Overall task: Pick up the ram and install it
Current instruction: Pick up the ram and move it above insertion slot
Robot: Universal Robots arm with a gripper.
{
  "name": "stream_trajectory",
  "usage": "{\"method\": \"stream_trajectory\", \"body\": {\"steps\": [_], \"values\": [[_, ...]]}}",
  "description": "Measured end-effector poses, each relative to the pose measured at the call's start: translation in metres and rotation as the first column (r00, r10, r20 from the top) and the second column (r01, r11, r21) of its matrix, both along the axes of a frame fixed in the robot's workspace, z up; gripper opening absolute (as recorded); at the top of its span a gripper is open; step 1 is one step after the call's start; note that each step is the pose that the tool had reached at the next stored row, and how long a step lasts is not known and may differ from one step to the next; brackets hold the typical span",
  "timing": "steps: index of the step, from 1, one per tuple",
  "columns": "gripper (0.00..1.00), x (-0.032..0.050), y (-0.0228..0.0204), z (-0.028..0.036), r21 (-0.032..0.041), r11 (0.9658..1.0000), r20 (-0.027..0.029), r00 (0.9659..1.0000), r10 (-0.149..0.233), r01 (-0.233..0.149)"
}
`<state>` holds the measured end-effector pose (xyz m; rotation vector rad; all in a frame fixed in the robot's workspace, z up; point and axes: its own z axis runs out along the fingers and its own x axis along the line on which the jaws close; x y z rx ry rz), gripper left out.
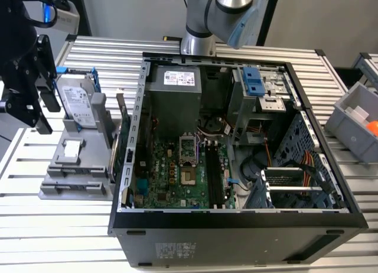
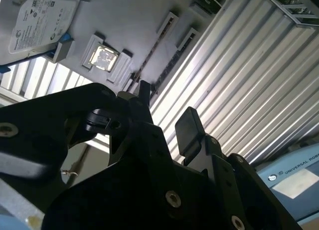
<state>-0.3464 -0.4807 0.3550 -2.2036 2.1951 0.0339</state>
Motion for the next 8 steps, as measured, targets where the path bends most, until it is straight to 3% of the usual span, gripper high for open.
{"method": "stream_trajectory", "body": {"steps": [8], "values": [[1.00,-0.0001,-0.0003,-0.0040,-0.0006,1.0000,-0.0002,1.0000,-0.001,0.001]]}}
